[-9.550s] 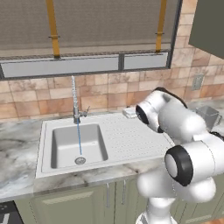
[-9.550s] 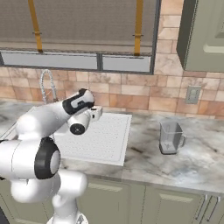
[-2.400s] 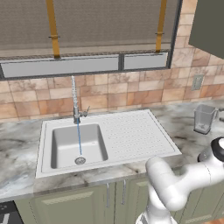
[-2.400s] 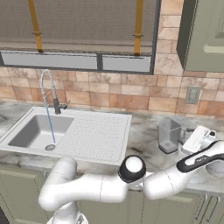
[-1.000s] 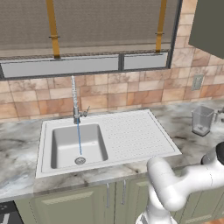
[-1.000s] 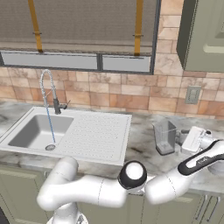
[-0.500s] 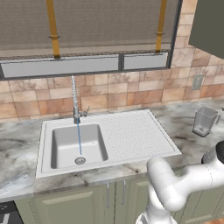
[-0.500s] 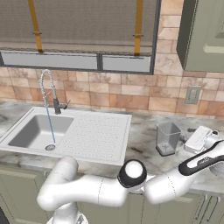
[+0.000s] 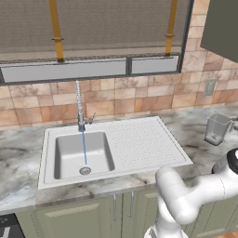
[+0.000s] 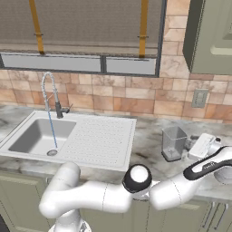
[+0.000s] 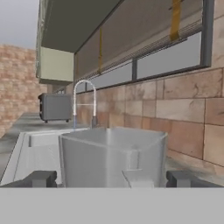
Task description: Turn on the sink faucet and place the jug under the water for a few seconds to fill it up.
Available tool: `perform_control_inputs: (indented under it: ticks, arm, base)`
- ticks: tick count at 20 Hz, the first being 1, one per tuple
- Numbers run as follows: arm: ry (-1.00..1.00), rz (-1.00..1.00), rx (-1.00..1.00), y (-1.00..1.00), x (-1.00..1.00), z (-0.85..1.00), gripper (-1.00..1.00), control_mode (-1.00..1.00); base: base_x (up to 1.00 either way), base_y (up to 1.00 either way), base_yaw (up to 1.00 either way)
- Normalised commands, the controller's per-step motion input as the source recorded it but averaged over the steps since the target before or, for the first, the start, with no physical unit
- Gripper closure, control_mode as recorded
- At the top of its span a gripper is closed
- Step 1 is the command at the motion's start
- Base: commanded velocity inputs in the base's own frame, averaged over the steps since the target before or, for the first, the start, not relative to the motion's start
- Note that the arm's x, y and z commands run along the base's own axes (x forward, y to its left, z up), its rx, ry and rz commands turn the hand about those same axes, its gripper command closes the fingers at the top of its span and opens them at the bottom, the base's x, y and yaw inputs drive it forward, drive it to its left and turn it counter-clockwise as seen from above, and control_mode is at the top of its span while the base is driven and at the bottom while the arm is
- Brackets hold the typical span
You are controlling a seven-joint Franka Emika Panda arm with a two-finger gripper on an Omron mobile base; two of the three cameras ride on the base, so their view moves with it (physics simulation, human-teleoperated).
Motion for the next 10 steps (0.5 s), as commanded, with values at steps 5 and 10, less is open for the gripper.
perform_control_inputs:
  ticks: [5,10]
  arm:
    - [0.0,0.1,0.0,0.01,0.0,-0.34,-1.0,-1.0]
    - [0.01,0.02,-0.02,0.32,0.0,-0.09,1.0,-1.0]
  base:
    - [0.0,0.0,0.0]
    - [0.0,0.0,0.0]
